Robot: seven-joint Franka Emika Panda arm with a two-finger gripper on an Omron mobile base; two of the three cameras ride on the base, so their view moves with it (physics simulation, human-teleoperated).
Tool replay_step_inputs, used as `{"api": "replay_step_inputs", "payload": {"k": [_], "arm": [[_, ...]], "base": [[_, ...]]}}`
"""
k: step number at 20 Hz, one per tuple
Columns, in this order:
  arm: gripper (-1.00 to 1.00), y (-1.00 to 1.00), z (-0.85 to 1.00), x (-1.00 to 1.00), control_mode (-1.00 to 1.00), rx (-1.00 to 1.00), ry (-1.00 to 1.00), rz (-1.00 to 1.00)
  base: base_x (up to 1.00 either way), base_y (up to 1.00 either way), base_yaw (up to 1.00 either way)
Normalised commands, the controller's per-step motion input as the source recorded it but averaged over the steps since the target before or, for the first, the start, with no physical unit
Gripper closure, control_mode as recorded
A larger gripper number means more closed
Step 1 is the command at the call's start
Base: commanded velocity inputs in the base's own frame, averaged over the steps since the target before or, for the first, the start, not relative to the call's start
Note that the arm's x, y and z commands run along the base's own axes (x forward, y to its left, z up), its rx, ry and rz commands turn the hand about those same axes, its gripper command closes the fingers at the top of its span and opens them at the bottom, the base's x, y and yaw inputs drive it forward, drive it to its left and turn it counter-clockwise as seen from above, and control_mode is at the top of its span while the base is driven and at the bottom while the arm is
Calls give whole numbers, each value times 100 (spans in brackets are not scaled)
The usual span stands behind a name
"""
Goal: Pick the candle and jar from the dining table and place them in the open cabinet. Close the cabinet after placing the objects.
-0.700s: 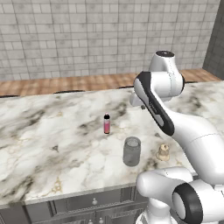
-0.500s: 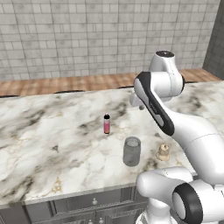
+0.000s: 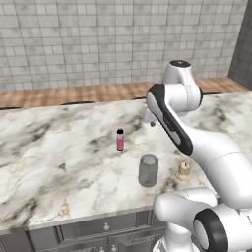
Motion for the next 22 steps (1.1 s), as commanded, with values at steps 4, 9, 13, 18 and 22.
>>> {"api": "replay_step_inputs", "payload": {"k": [4,9,13,18,22], "arm": [[-100,27,0,0,-100,0,7,9],[-100,31,-6,-1,-100,0,12,12],[-100,32,-1,0,-100,1,24,11],[-100,19,-17,0,-100,0,16,9],[-100,19,-48,0,-100,0,5,8]], "base": [[0,0,0],[0,0,0],[0,0,0],[0,0,0],[0,0,0]]}}
